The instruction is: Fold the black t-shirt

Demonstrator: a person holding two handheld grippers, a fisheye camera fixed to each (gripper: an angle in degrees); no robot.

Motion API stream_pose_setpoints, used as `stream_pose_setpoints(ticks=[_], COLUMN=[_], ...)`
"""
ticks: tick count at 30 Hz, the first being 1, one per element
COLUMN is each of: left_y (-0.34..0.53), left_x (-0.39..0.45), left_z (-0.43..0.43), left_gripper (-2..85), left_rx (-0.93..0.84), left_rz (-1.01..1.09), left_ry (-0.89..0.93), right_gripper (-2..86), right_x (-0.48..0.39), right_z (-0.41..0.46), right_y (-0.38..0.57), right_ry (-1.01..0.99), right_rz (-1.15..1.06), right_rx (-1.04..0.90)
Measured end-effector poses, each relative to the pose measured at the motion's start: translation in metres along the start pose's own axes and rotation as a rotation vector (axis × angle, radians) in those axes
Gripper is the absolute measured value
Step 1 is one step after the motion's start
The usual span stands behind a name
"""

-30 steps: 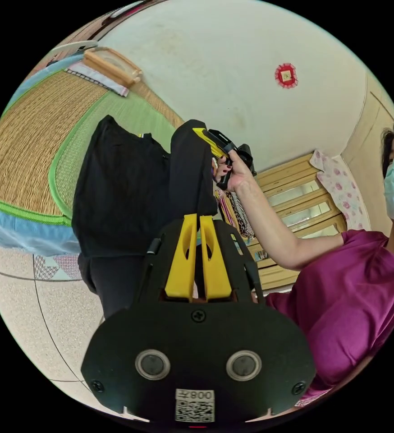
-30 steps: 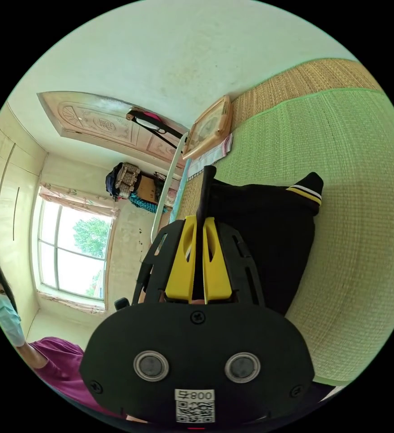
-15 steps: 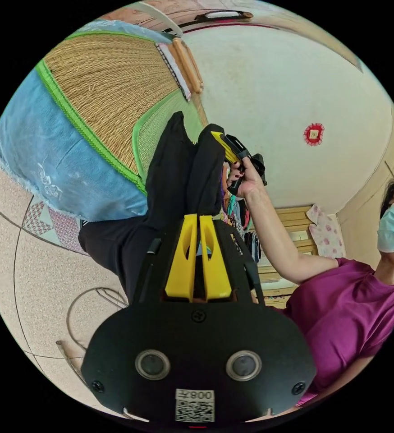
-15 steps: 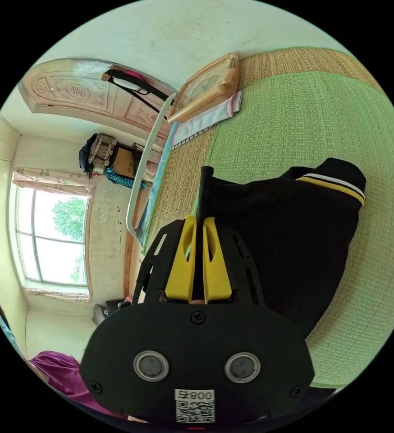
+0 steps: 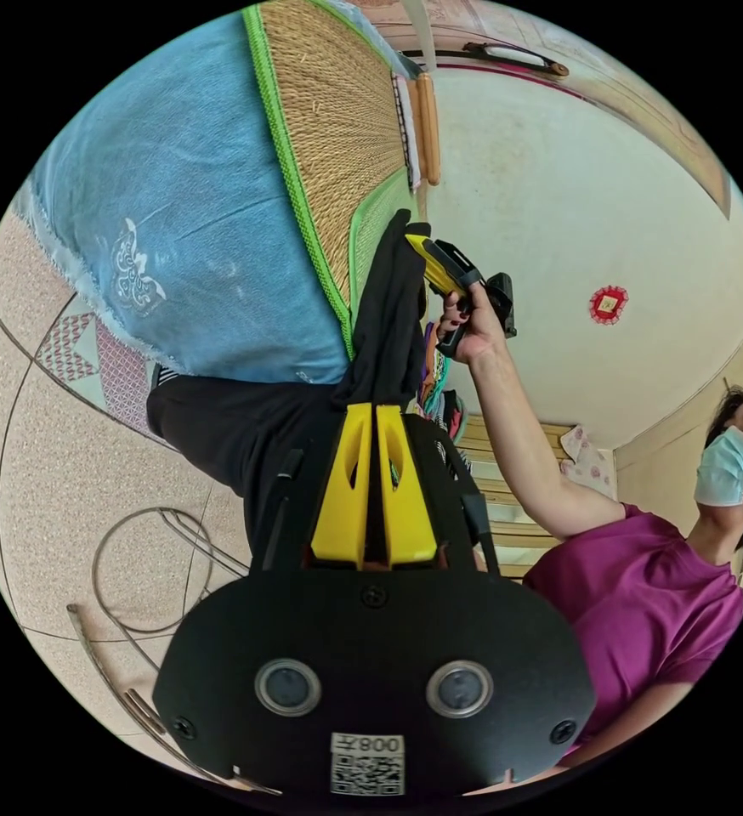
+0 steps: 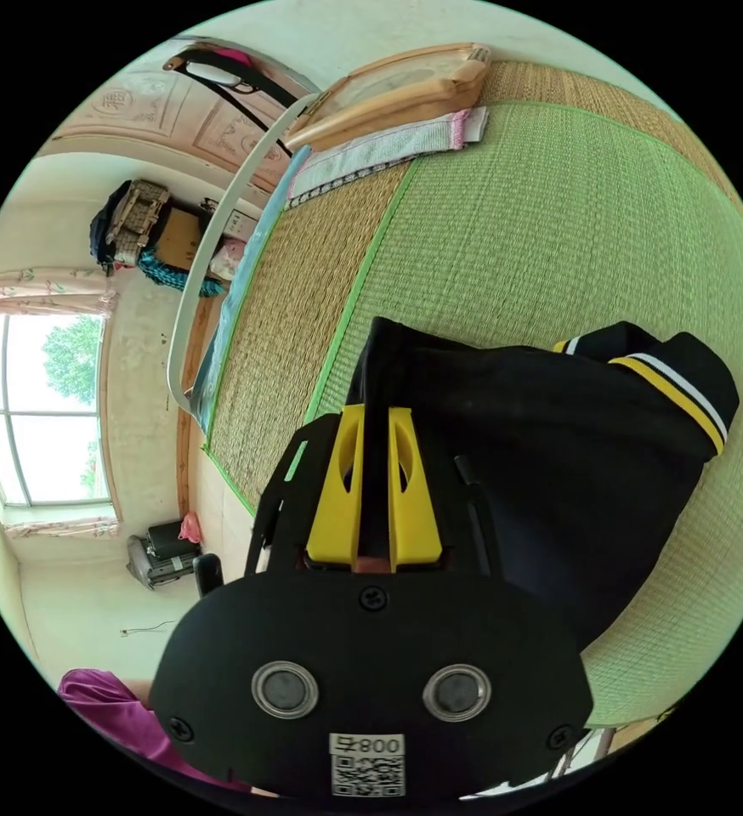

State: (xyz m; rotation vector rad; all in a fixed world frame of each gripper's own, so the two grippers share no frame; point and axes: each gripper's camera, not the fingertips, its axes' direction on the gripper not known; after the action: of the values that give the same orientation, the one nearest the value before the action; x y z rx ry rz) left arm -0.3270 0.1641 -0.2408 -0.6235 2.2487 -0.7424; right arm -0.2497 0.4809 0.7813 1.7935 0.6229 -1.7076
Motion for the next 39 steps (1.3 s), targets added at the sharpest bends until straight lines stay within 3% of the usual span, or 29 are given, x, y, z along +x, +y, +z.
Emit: stream_pose_setpoints(ticks=[9, 18, 26, 39], left_y=[0.006, 0.016, 0.014, 0.023], left_x=[-0.005, 0.006, 0.013, 0.045], left_z=[-0.046, -0.085, -0.087, -0.08], left_gripper=[0.4, 0.1, 0.2, 2.2], left_rx=[0.001, 0.05, 0.036, 0.007], left_rz=[0.007, 0.052, 0.082, 0.199], left_ry=[-0.001, -0.029, -0.067, -0.144], right_gripper=[7.8, 6.5, 1.3, 0.3], right_x=[-0.043, -0.059, -0.055, -0.067], right_z=[-0.003, -0.03, 0.004, -0.068], right_y=[-0.009, 0.003, -0.008, 0.037], right_ry=[0.084, -0.009, 0.049, -0.151], right_rz=[-0.095, -0.15, -0.122, -0.254], right_rx=[-0.022, 0.02, -0.12, -0.015])
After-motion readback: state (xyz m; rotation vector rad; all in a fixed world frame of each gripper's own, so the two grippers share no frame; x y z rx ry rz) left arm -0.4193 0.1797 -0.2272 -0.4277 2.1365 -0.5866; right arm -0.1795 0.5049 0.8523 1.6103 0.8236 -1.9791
